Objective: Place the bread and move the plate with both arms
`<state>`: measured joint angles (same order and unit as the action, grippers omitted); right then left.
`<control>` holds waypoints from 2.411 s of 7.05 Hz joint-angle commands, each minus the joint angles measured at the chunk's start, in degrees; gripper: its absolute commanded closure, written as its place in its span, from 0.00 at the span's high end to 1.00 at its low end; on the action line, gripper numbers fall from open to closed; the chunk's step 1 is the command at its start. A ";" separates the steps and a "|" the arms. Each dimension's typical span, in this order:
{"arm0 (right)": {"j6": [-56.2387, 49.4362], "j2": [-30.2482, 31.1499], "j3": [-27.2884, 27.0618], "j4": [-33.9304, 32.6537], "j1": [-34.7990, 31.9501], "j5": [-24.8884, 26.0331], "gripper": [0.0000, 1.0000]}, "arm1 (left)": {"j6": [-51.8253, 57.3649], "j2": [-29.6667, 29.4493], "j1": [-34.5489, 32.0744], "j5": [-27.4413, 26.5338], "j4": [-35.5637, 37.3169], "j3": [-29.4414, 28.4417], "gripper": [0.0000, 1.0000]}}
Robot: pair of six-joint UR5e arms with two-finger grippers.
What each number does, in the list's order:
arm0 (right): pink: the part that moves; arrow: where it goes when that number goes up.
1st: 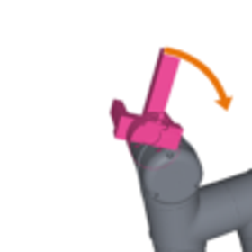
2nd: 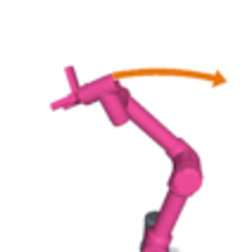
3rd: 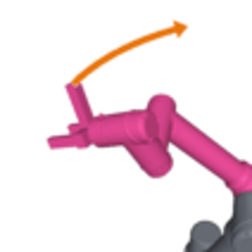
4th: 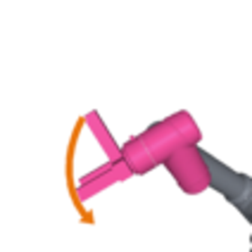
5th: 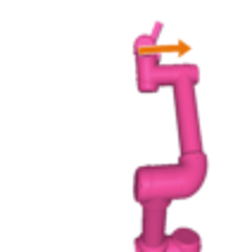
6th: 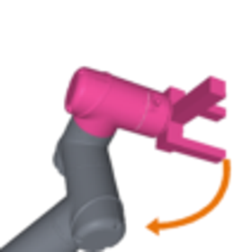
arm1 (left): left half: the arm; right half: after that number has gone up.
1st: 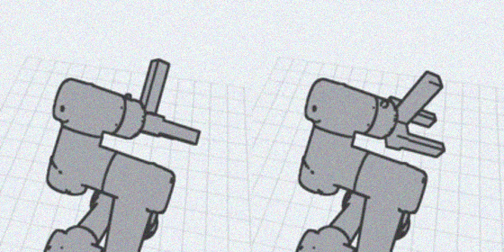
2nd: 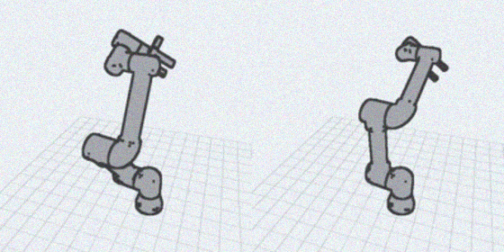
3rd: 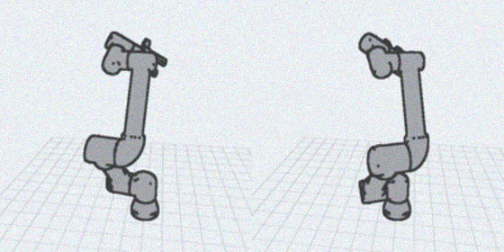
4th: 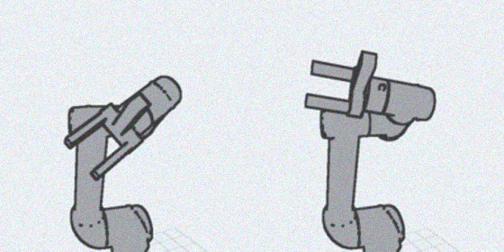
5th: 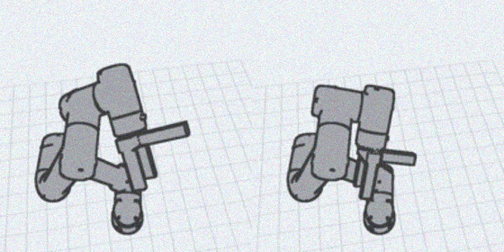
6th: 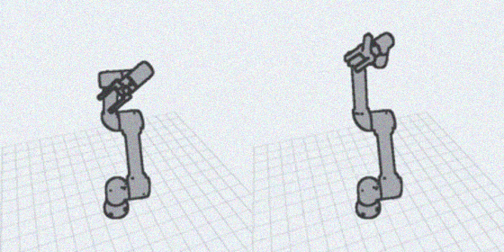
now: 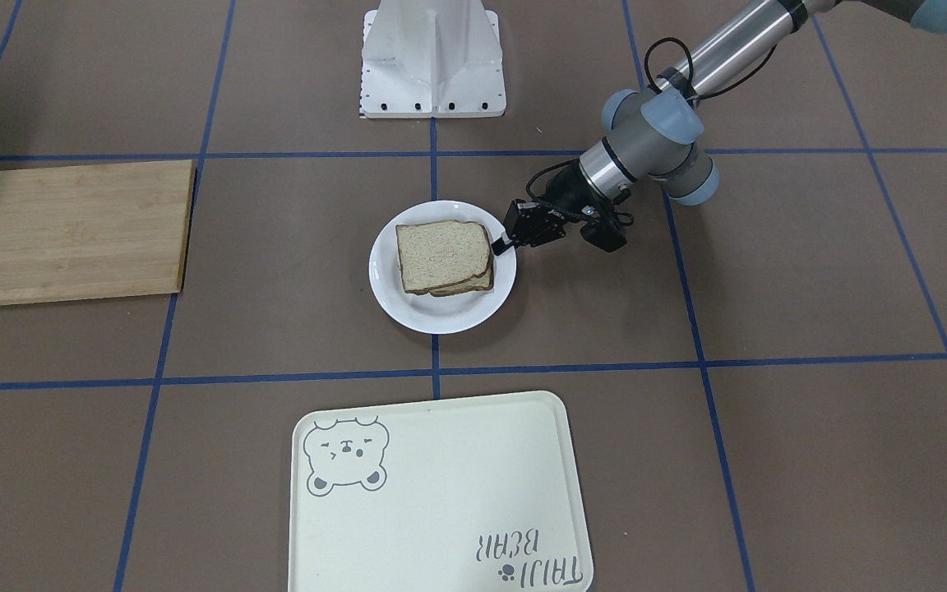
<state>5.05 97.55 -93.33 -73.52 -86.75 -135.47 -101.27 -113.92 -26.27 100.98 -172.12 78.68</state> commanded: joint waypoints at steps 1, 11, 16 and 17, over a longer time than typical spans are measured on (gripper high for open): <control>-0.04 0.01 0.08 0.05 0.00 0.47 1.00 | -8.89 -0.77 -0.88 -0.08 -4.96 0.34 0.00; -0.04 0.01 0.25 0.05 0.00 0.47 1.00 | -23.45 -29.33 -10.66 -21.00 16.63 -28.91 0.00; 0.05 -0.07 0.17 0.05 0.00 0.47 1.00 | -10.65 -24.37 -7.92 -20.31 18.03 -19.07 0.98; 0.05 0.01 0.17 0.05 0.00 0.47 1.00 | -6.61 -20.07 -9.14 -15.16 24.83 -10.30 0.98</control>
<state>5.09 97.50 -93.19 -73.47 -86.75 -135.00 -112.15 -138.57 -34.42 81.69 -152.80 59.39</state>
